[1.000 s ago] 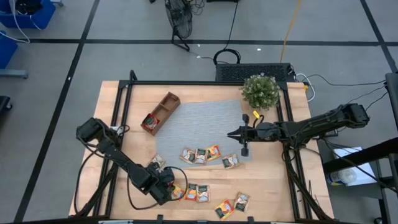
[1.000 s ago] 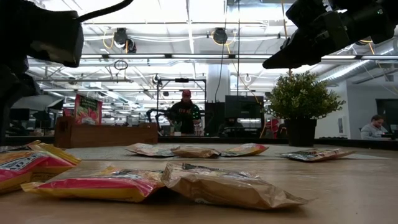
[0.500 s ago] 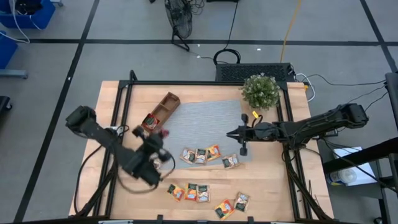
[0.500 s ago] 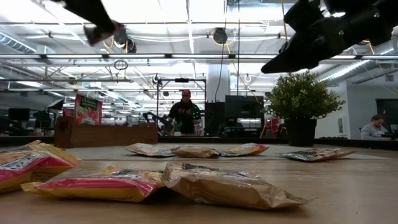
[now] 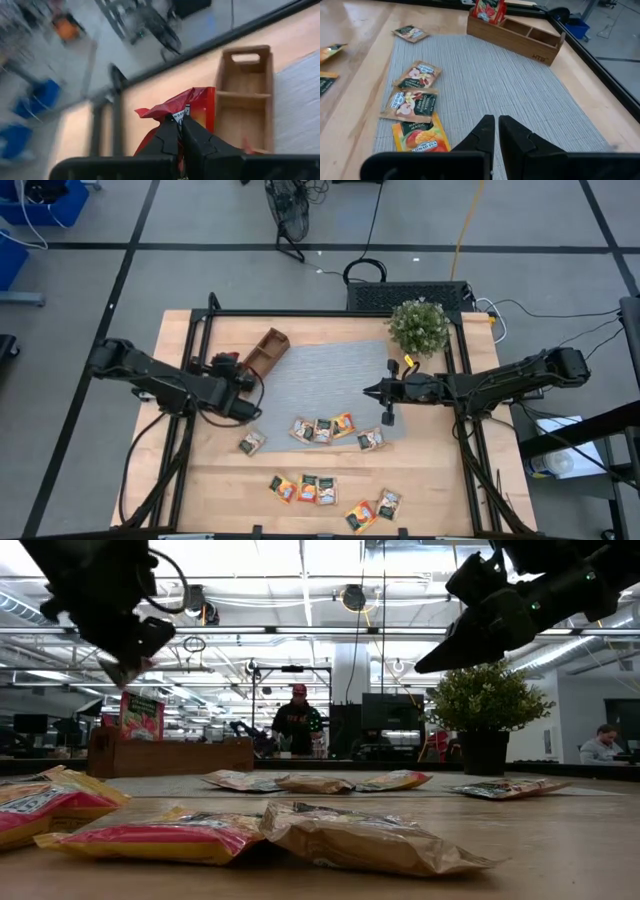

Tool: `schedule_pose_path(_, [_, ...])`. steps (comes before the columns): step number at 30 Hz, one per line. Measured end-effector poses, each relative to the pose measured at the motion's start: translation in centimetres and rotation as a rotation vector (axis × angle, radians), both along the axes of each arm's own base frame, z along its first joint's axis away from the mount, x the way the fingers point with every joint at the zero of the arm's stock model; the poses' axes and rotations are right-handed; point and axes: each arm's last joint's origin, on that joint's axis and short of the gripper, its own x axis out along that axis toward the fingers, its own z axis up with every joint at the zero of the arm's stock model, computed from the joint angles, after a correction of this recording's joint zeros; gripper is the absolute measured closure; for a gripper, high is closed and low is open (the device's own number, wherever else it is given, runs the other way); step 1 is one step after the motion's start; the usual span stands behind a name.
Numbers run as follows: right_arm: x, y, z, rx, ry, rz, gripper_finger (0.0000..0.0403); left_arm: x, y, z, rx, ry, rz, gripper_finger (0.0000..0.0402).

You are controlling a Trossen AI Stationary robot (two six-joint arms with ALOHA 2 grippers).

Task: Pick & Place Tea
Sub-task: Put the red tea bag into the left section of the wooden organizer

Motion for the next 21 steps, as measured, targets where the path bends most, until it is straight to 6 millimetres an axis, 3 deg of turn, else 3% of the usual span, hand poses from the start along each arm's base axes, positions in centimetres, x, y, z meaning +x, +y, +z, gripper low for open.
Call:
schedule_pose_path(4, [0.0, 0.0, 0.0, 0.0, 0.0, 0.0, 0.0387, -0.5, 0.5, -1.0, -0.017, -0.02, 0.017, 0.0391])
schedule_pose_path(21, [0.0, 0.0, 0.1, 0.008, -0.01, -0.002, 0.0387, 0.6, 1.3, -5.5, -0.093, -0.117, -0.054, 0.0391])
